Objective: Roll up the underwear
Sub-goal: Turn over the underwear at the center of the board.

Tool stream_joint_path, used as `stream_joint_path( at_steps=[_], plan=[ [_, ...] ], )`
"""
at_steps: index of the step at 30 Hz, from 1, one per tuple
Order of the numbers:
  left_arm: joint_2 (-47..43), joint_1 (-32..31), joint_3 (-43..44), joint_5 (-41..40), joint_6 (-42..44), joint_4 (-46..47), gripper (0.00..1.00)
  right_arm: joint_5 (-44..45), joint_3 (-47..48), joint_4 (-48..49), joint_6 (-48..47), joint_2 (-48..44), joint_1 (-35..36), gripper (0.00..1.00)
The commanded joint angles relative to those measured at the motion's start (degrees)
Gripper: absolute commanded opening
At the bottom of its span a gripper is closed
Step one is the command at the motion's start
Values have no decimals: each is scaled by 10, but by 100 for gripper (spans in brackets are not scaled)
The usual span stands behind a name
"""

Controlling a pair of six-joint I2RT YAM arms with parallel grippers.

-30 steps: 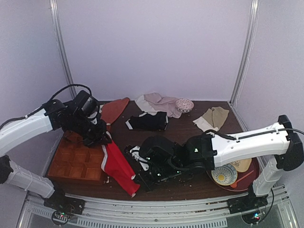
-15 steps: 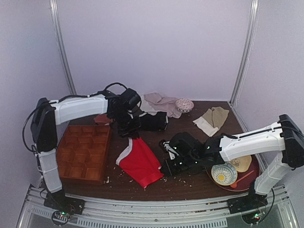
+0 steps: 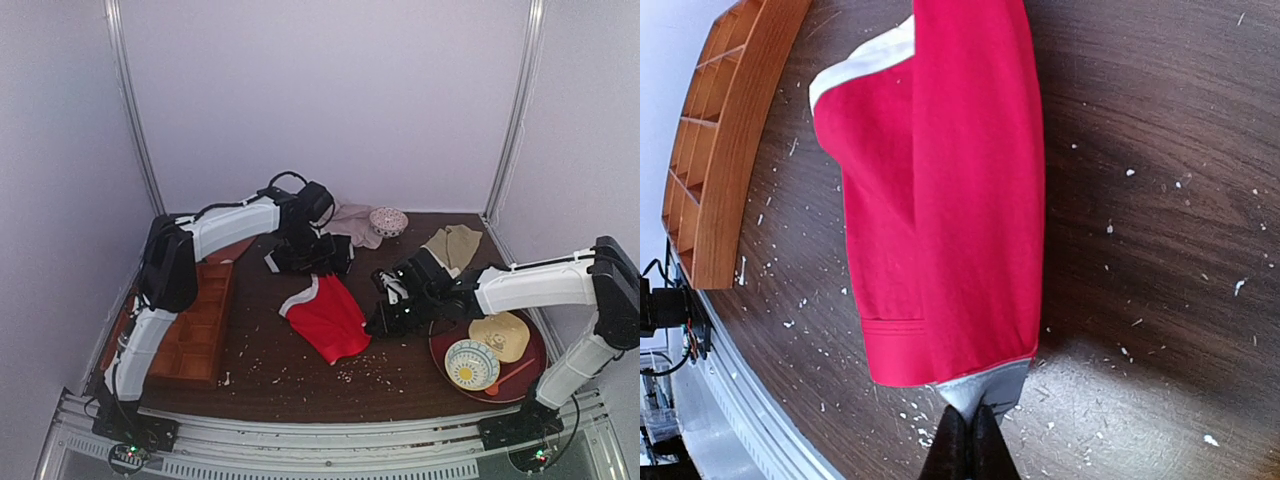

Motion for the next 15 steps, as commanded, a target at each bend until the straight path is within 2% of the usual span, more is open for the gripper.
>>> stream_joint_path(
  at_steps=[1,5,9,15],
  plan=[
    [-20,15,11,14,13,-3,0,-39,33,-38,-28,12,-2,0],
    [-88,24,-53,27,27,18,0,-39,68,-66,-30,0,14,0],
    [-175,27,-131,22,50,18,0,-13,125,-111,-38,-4,67,0],
    [-331,28,-298,6,59,25,0,16,189,-125,-17,21,163,0]
  ],
)
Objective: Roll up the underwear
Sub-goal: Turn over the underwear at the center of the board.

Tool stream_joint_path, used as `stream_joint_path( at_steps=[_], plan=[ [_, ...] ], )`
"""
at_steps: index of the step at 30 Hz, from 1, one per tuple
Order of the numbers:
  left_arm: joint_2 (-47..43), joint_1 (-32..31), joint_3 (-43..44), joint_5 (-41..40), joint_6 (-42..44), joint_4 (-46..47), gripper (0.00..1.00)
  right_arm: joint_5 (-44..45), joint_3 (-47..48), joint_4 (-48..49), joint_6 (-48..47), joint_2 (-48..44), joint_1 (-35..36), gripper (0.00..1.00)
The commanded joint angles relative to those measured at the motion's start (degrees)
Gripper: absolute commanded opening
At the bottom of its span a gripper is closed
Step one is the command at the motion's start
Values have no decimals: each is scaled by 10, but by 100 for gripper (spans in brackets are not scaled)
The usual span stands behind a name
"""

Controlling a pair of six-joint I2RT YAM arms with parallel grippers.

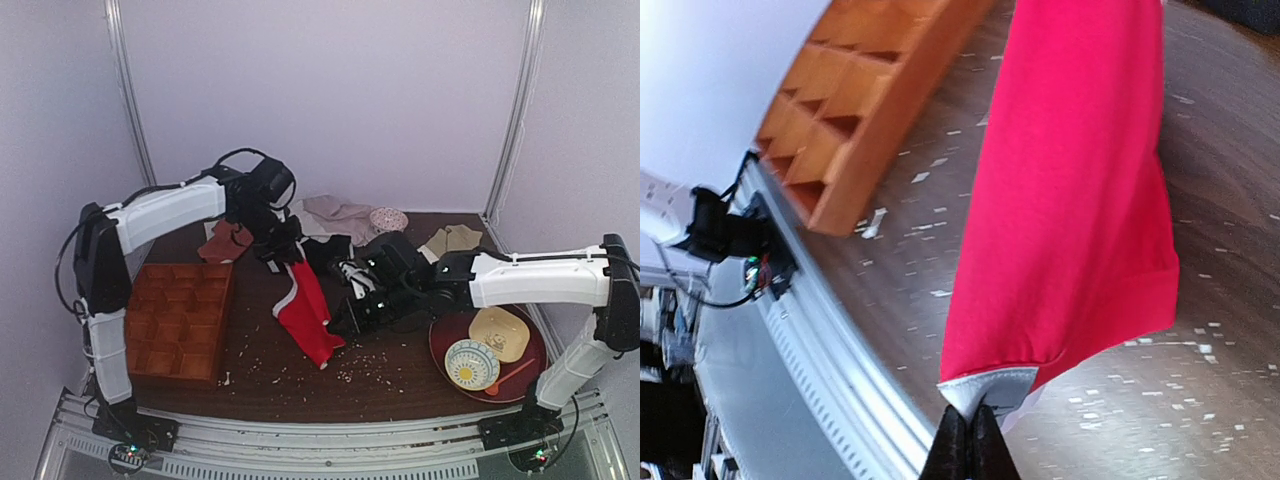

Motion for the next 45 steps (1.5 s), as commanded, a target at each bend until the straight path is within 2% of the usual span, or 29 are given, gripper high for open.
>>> stream_joint_path(
  at_steps=[1,8,11,14,18,24,27,29,33,34,35,36,37,38,39,40,41,45],
  plan=[
    [-127,2,-113,-11,18,16,0,32,52,-38,12,19,71,0],
    [-296,2,-242,-57,-5,-36,0,38,131,-31,32,57,163,0],
    [-341,2,-264,-52,-18,-65,0,28,118,7,56,46,178,0],
    [-334,0,-250,-62,-15,-92,0,33,62,66,82,16,174,0],
    [-244,-2,-192,-44,7,-107,0,-9,-37,172,123,-9,138,0],
    [-42,-15,-77,-8,25,-116,0,-75,-180,339,165,-4,70,0],
    [92,-18,42,-5,35,-155,0,-106,-252,478,211,17,20,0],
    [174,-20,154,-1,46,-200,0,-124,-290,551,242,36,-20,0],
    [292,-21,346,8,47,-247,0,-137,-327,613,265,61,-74,0],
    [310,-20,369,19,45,-248,1,-141,-331,614,266,65,-86,0],
    [321,-21,380,30,43,-241,5,-139,-334,613,266,67,-97,0],
    [324,-21,377,42,41,-230,15,-139,-339,611,265,67,-108,0],
    [321,-21,368,49,39,-217,31,-138,-340,601,262,66,-117,0],
    [312,-21,355,50,39,-202,40,-135,-338,577,254,61,-124,4],
    [296,-21,337,46,40,-186,48,-126,-333,544,241,54,-127,14],
    [277,-21,315,39,43,-162,53,-115,-324,500,222,43,-128,25],
    [253,-21,291,28,46,-143,56,-106,-311,451,200,31,-128,29],
    [166,-20,227,6,64,-90,64,-29,-250,233,128,-32,-128,36]
  ],
)
